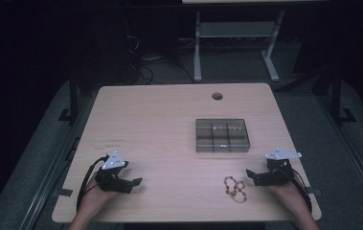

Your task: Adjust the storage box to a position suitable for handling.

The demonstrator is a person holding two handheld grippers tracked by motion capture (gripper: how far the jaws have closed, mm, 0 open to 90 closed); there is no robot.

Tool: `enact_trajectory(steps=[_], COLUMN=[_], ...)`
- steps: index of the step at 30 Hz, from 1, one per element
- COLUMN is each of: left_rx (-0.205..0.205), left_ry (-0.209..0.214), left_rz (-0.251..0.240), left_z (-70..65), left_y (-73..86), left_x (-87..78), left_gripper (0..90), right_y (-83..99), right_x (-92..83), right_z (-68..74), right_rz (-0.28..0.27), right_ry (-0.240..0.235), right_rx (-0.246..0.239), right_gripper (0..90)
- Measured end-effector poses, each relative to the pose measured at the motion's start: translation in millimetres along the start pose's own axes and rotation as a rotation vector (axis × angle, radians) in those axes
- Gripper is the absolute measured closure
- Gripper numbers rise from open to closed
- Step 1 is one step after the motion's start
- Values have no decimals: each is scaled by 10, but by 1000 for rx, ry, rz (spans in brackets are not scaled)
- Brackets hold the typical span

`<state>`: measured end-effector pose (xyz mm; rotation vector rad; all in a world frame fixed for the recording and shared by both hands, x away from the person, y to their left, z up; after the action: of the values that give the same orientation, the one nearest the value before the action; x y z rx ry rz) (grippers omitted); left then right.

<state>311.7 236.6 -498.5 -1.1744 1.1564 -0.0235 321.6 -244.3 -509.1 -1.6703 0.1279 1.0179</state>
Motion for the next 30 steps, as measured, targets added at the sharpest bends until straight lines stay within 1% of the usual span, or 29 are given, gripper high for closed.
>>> enact_trajectory(steps=[2,3,4,5,6,7,8,11,12,13,14,15,16,17,19,21,23,24,26,27,29,30], left_rx=[-4,-17,-17,-22,-26,-37,-43,-36,-35,-35,-48,-50,-44,-49,-41,-50,-47,-51,-39,-39,-36,-32], left_ry=[0,-3,-3,-3,1,4,8,11,14,14,16,15,14,13,11,11,13,15,17,20,18,21], left_rz=[0,-5,-5,-3,-5,-8,-14,-16,-23,-23,-29,-32,-31,-44,-41,-54,-51,-59,-51,-56,-57,-57], left_z=[0,-3,-3,-1,-2,-14,-27,-33,-36,-36,-43,-42,-36,-38,-30,-23,-16,-22,-25,-32,-35,-36], left_y=[-12,-22,-22,-35,-49,-65,-83,-98,-119,-119,-134,-156,-168,-188,-204,-261,-289,-307,-329,-345,-361,-399], left_x=[-5,-5,-5,-10,-14,-17,-26,-32,-29,-29,-26,-33,-43,-43,-50,-42,-37,-25,-18,-6,3,22], left_gripper=[129,134,135,135,138,143,165,209,225,238,238,275,298,323,370,410,463,492,549,577,638,663], right_y=[-2,-5,-12,-12,-26,-42,-70,-90,-107,-107,-112,-129,-135,-144,-152,-173,-192,-204,-226,-234,-238,-237], right_x=[-3,-3,-4,-4,-15,-25,-36,-35,-25,-25,-24,-22,-23,-23,-25,-33,-37,-37,-41,-41,-42,-47], right_z=[-7,-10,-12,-12,-15,-18,-18,-19,-17,-17,-13,-7,-8,-8,-9,-10,-22,-29,-49,-62,-78,-79], right_rz=[-4,-3,-5,-5,-14,-22,-31,-33,-26,-26,-23,-22,-21,-24,-25,-30,-28,-29,-32,-36,-37,-38], right_ry=[0,1,1,1,5,9,3,-2,-13,-13,-20,-27,-29,-33,-34,-38,-38,-36,-33,-34,-45,-51], right_rx=[6,9,14,14,16,16,21,22,34,34,38,38,38,37,39,43,38,39,40,44,58,62], right_gripper=[20,21,42,42,67,78,120,134,153,153,169,194,209,222,233,296,346,380,431,453,509,543])
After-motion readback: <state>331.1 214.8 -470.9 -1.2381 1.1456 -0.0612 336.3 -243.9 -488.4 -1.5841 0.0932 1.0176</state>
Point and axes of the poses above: each handheld gripper's, and its own axes: x roughly forward along the jaws, y roughly out of its underside, z roughly to its left, the point moved 5 cm from there along x, roughly forward along the jaws, and after that the axes turned 3 degrees about -x, right-handed, at the moved point
